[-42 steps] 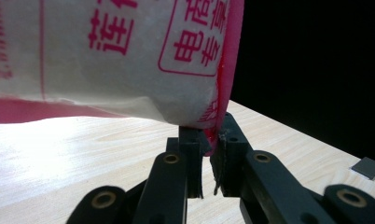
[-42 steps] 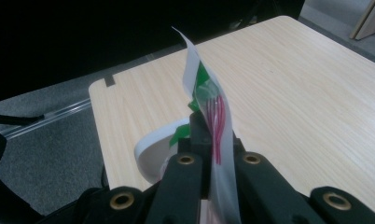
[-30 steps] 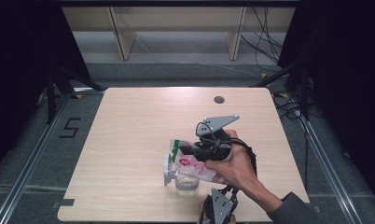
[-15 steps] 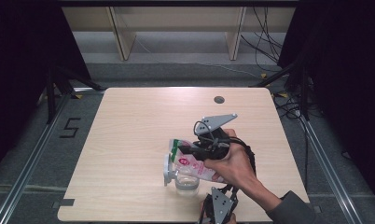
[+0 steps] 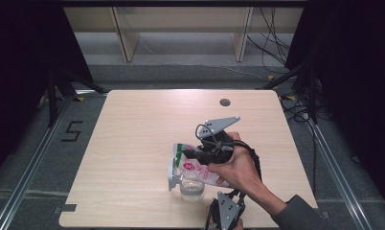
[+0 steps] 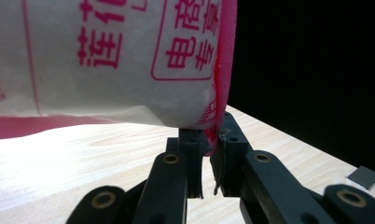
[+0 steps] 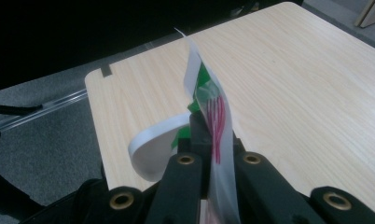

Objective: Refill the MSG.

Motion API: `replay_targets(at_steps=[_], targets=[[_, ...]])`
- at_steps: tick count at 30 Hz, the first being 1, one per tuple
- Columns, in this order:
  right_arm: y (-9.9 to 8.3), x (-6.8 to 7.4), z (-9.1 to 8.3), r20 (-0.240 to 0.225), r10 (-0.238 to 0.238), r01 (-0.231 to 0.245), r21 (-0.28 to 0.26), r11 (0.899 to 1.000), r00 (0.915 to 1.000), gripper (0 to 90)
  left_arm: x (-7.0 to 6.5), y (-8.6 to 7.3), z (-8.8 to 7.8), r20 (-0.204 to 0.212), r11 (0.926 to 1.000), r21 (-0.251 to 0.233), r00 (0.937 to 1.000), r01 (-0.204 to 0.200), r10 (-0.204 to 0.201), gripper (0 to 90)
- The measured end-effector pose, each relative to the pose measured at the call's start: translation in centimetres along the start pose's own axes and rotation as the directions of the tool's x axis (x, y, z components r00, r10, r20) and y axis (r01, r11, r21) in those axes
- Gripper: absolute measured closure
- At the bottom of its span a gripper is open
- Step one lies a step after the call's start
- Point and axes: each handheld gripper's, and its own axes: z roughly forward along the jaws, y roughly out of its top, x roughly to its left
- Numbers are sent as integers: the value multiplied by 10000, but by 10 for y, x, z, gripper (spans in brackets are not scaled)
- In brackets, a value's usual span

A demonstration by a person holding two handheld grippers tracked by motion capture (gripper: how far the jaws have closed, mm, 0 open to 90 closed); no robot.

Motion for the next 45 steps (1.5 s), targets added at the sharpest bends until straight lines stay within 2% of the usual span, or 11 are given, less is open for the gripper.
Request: replay_targets(at_steps=[20,23,27,30,31,36,37,39,40,44,45], targets=[[0,-2,0,17,32,-32,-42,10000,10000,900,-1,1,1,234,9998,-97,9995,198,-196,820],[0,-1,-1,10,246,-246,-5,9997,9997,900,-1,2,1,-194,9998,-111,9997,178,-180,821],[0,-3,-1,-15,53,-53,-28,10000,10000,900,-1,2,2,80,9999,-32,9999,108,-107,820],[0,-3,-1,-1,42,-42,-21,10000,10000,900,-1,2,2,-268,9999,-86,9996,117,-119,820],[0,-2,-1,-24,133,-133,-42,9999,9999,900,-1,2,3,46,9999,-80,9999,92,-91,820],[-1,-2,-3,23,247,-247,-25,9997,9997,900,-2,2,3,207,9997,-139,9996,195,-192,820],[-1,-2,-3,25,253,-253,-32,9997,9997,900,-3,2,3,-205,9996,-159,9995,220,-223,820],[-1,-2,-3,13,254,-254,-24,9997,9997,900,-2,3,3,123,9999,-30,9999,105,-105,820],[-1,-2,-3,16,247,-247,-23,9997,9997,900,-2,3,2,-222,9999,-75,9997,118,-120,820],[-1,-2,-2,1,239,-239,-9,9997,9997,900,-3,3,3,-274,9999,-66,9996,117,-118,820],[-1,-2,-2,11,218,-218,0,9998,9998,900,-3,3,4,53,9999,-40,9999,118,-118,820]])
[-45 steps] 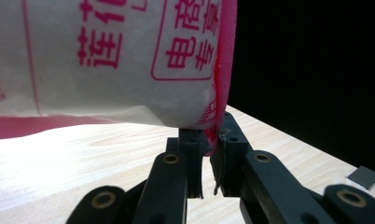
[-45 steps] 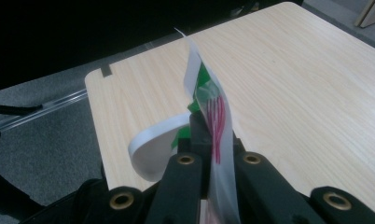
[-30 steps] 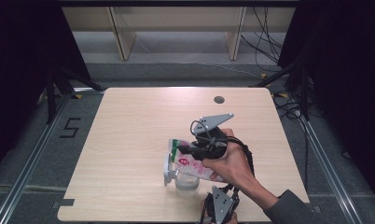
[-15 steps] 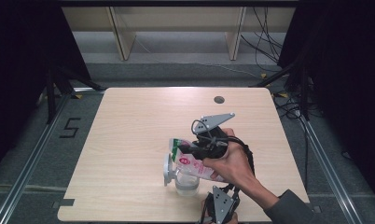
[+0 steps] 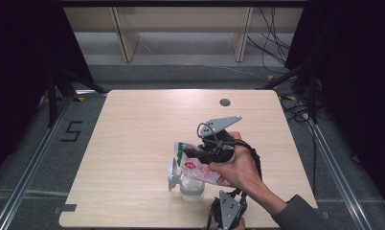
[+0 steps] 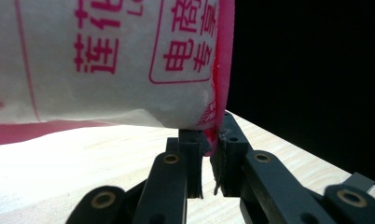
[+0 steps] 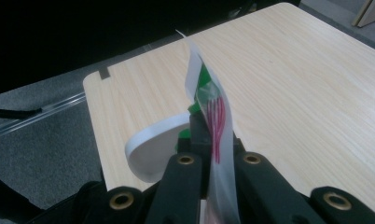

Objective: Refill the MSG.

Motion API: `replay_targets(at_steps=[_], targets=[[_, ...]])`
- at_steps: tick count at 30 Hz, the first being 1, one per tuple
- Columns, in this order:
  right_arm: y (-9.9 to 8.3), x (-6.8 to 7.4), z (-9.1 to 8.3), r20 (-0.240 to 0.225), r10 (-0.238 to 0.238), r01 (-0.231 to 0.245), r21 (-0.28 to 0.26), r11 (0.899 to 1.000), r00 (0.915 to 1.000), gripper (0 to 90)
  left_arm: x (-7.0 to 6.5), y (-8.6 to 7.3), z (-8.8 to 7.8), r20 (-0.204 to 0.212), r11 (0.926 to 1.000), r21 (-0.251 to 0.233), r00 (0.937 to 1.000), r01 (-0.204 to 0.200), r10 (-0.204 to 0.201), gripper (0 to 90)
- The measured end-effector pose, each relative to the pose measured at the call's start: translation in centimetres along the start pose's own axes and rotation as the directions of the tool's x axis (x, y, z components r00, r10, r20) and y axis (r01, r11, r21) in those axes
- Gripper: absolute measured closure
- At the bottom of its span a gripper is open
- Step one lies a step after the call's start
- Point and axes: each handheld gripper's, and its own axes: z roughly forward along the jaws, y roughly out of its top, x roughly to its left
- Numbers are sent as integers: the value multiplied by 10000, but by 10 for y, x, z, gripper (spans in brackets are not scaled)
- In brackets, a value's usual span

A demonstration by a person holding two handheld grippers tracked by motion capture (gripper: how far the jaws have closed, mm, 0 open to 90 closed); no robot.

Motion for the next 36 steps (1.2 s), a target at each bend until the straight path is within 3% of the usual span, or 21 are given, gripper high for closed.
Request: replay_targets(at_steps=[4,7,13,14,16,21,22,23,24,25,27,28,29,30,31,35,36], targets=[[1,0,0,-22,-271,271,-51,9996,9996,900,0,0,0,25,10000,-44,10000,-8,8,820],[1,2,0,21,24,-24,-15,10000,10000,900,0,1,0,41,10000,-78,10000,37,-37,820],[2,2,0,20,-42,42,130,9999,10000,900,-1,2,0,-225,10000,-65,9997,40,-41,820],[2,1,0,40,-55,55,173,9998,10000,900,0,2,1,160,10000,-81,9999,52,-51,820],[2,2,1,-9,-54,54,154,9999,10000,900,-1,2,0,-291,9999,-111,9996,43,-46,820],[2,2,1,-3,-12,12,124,9999,10000,900,-1,2,0,-241,10000,-67,9997,29,-31,820],[2,2,0,24,-33,33,160,9999,10000,900,-1,2,1,49,10000,-69,10000,38,-37,820],[2,1,0,26,-53,53,157,9999,10000,900,-1,2,1,65,10000,-46,10000,31,-30,820],[2,1,0,29,-57,57,151,9999,10000,900,-1,2,0,-247,10000,-72,9997,35,-37,820],[2,2,0,15,-40,40,146,9999,10000,900,-1,2,0,-232,10000,-63,9997,41,-43,820],[2,2,0,-3,-13,13,142,9999,10000,900,-1,2,0,-152,9999,-132,9998,105,-107,820],[2,2,0,3,-16,16,149,9999,10000,900,-1,2,1,114,9998,-107,9998,138,-137,820],[2,2,0,11,-33,33,148,9999,10000,900,-1,2,1,115,9998,-116,9998,150,-148,820],[3,2,0,28,-48,47,153,9999,10000,900,-1,2,0,-226,9998,-157,9997,114,-118,820],[3,2,0,23,-57,56,164,9998,10000,900,-1,2,0,-73,9997,-183,9998,173,-174,820],[3,2,2,-31,-132,132,172,9998,9999,900,-1,2,0,-202,9997,-148,9996,183,-186,820],[3,1,3,-48,-170,171,181,9997,9998,900,-1,2,1,55,9999,-133,9999,104,-103,820]])
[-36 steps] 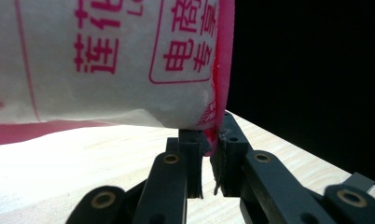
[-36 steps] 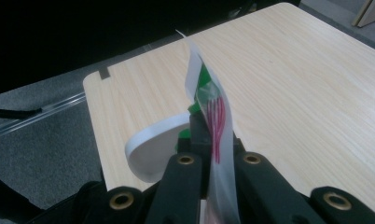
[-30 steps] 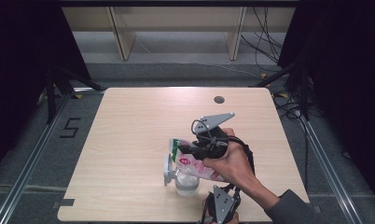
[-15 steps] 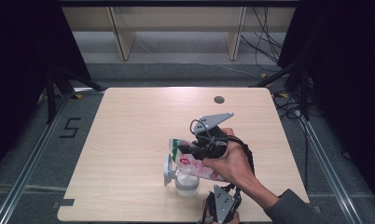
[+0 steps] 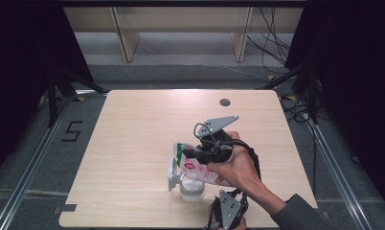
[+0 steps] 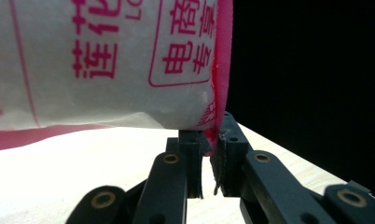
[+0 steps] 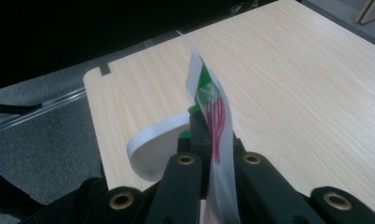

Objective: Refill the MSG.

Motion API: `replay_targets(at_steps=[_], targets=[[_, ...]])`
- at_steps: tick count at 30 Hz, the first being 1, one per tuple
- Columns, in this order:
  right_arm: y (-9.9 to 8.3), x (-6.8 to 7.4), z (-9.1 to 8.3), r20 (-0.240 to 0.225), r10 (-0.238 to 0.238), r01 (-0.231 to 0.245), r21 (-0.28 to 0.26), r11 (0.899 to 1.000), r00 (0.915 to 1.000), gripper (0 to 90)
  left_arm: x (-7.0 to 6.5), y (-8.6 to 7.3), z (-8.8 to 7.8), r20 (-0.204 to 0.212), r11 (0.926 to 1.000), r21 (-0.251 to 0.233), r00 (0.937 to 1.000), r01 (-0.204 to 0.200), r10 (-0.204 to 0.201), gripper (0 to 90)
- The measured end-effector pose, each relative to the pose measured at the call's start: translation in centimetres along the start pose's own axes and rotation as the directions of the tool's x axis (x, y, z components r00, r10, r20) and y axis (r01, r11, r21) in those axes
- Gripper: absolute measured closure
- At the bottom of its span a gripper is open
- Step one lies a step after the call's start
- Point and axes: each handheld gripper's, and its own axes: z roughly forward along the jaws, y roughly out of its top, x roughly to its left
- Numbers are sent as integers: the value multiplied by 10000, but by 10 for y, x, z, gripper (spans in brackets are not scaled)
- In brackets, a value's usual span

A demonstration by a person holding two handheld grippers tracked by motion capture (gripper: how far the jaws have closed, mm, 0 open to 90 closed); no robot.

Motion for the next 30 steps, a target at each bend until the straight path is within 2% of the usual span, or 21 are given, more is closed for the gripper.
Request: replay_targets(at_steps=[1,2,3,4,5,6,12,13,14,16,21,27,28,30], targets=[[0,0,0,12,-71,71,25,10000,10000,900,1,0,0,-55,9999,10,9999,-159,159,820],[0,-1,0,108,-121,120,24,9999,9999,900,0,0,1,-14,9999,-57,10000,-93,93,819],[0,0,1,-6,113,-113,89,9999,9999,900,1,0,1,-5,10000,-42,10000,-77,77,819],[0,0,1,108,144,-144,33,9999,9998,900,1,0,1,-42,9999,-48,9999,-103,103,820],[0,0,2,132,71,-72,52,10000,9999,900,1,0,1,-50,9999,-51,9999,-128,128,819],[1,-1,1,139,-193,191,122,9997,9997,900,1,1,1,-54,9999,-52,9999,-138,138,819],[1,0,2,-41,-115,115,71,9999,9999,900,2,1,0,8,9998,-62,9999,-170,171,820],[2,0,2,67,-237,237,6,9997,9997,900,2,1,0,14,9998,-62,9998,-175,175,819],[2,0,2,61,-208,208,28,9998,9998,900,1,1,0,-161,9998,-25,9997,-205,205,819],[1,0,1,118,-200,200,52,9998,9997,900,1,1,0,-117,9998,-38,9997,-204,204,819],[1,1,1,-4,176,-176,103,9998,9998,900,1,1,0,-80,9999,-42,9999,-148,147,819],[1,-1,-1,32,36,-36,13,10000,10000,900,-1,1,0,36,9999,-87,9999,-98,99,819],[1,0,-1,-8,177,-177,53,9998,9998,900,-2,1,0,-213,9999,-96,9997,125,-127,819],[1,0,-1,53,168,-168,-55,9998,9998,900,-2,2,0,-175,9999,-78,9998,131,-132,819]])
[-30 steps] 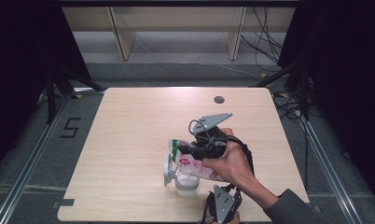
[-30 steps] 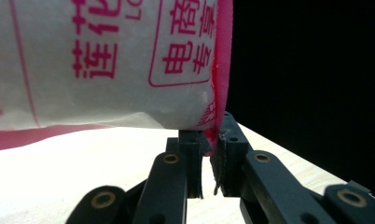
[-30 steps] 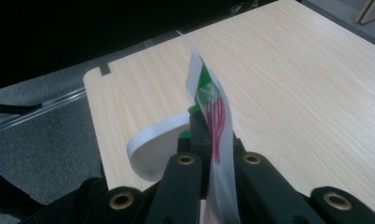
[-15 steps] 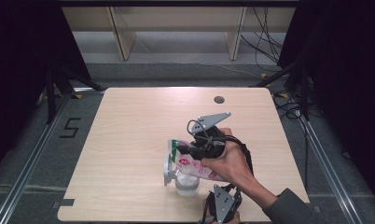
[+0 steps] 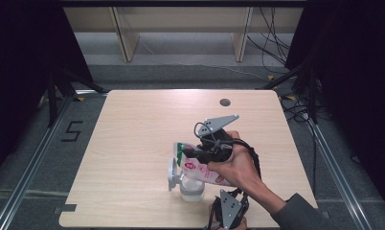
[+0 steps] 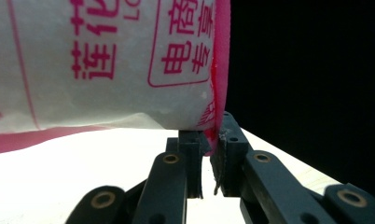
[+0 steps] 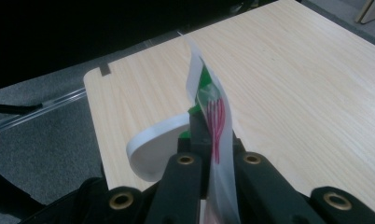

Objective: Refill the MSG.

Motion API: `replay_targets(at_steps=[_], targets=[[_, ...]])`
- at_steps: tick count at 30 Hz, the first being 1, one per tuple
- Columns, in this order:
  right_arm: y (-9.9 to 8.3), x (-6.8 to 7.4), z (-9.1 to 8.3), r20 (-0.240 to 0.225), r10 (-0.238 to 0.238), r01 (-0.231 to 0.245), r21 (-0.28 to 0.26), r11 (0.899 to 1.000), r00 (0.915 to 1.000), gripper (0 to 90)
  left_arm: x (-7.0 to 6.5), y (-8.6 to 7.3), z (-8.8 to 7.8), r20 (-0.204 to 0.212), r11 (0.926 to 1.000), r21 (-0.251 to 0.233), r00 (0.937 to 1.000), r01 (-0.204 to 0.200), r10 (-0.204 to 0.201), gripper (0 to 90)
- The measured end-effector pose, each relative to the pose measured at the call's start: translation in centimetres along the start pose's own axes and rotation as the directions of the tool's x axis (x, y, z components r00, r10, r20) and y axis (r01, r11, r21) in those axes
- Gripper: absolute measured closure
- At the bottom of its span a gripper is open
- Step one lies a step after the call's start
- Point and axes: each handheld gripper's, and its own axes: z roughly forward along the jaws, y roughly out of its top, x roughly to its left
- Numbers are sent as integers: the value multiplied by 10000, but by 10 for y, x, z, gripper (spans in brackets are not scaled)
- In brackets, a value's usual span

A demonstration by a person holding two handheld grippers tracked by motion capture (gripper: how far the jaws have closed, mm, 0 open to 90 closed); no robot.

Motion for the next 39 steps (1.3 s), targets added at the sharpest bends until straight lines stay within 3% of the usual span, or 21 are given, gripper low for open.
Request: replay_targets(at_steps=[3,11,14,25,39], targets=[[1,-2,-1,-45,-362,362,-24,9993,9993,900,0,0,0,-28,10000,-14,10000,-61,61,819],[1,0,-2,-60,-13,13,96,10000,10000,900,-1,1,0,-57,10000,-44,10000,-32,32,819],[1,-1,-1,-68,-396,396,8,9992,9992,900,-1,1,0,114,9999,-133,9999,63,-61,819],[2,1,-2,-54,-109,110,114,9999,9999,900,0,1,-1,57,9999,-106,10000,-48,48,819],[2,0,-2,-23,-336,336,40,9994,9994,900,-1,2,0,-53,9999,-163,10000,-18,17,819]])
